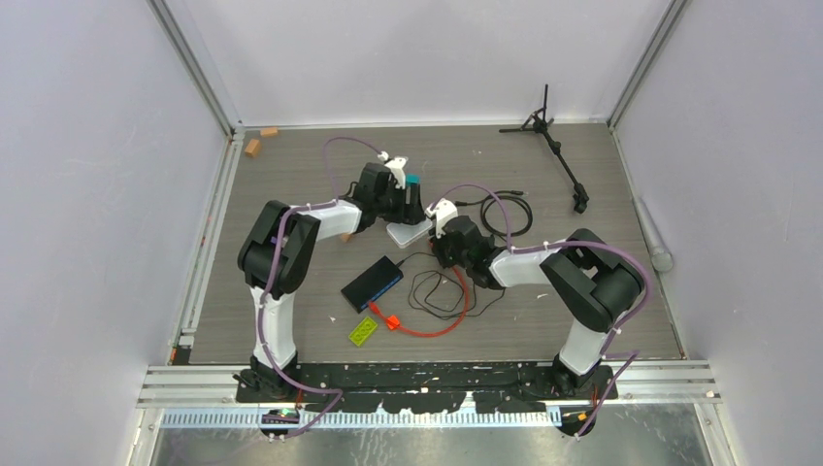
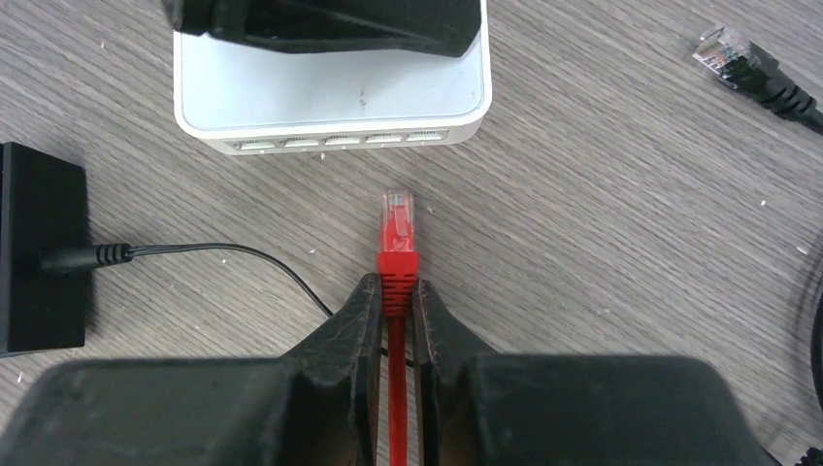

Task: Insert the plug into the switch port
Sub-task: Insert the connector into the switch port.

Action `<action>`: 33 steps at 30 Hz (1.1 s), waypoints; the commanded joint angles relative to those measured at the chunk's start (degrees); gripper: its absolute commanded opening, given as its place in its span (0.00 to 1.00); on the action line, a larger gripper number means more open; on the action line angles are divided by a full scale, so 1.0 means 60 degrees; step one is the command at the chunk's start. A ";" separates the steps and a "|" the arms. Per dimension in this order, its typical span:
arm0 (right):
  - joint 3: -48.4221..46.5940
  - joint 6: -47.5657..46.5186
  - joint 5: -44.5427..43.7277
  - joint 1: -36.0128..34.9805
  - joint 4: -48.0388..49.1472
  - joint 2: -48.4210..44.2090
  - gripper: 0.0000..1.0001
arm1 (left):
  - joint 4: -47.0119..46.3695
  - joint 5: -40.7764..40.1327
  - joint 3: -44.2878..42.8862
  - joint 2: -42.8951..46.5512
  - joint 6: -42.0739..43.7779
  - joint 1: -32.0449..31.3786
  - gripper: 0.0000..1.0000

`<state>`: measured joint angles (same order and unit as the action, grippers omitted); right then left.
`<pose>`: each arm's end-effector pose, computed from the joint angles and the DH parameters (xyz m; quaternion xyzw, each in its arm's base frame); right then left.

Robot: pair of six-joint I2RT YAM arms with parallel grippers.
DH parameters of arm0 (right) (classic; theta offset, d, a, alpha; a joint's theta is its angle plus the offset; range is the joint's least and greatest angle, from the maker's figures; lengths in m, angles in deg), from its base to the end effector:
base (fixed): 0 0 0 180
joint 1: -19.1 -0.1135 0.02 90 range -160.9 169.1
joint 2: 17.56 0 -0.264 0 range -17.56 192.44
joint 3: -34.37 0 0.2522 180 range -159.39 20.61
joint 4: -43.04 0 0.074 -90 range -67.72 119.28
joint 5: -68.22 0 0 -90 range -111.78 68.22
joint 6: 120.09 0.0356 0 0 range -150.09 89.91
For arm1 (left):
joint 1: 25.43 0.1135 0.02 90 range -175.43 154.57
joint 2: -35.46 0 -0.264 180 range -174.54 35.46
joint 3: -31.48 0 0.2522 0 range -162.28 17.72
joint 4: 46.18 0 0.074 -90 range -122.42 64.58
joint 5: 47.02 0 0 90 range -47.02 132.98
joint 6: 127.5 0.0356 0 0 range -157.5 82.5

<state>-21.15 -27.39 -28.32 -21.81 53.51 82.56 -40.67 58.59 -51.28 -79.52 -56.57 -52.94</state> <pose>0.2570 0.2173 0.1349 -0.2634 0.8422 0.1269 0.4530 0.3774 -0.2073 0.1521 0.1251 0.8826 -0.2845 0.3526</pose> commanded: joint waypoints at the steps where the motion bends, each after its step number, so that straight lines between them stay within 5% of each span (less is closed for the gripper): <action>1: 0.0007 -0.0182 -0.0352 0.0142 0.0166 -0.0154 0.00 | 0.0278 0.0127 -0.0401 -0.0582 -0.0029 0.0007 0.70; 33: -0.1367 -0.0665 0.0335 0.0450 -0.0336 0.0408 0.01 | 0.0774 0.0233 -0.0601 -0.0723 0.0057 0.0000 0.58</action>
<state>-26.68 -29.47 -26.71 -19.40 50.32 84.96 -40.28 59.51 -54.40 -82.03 -56.57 -52.78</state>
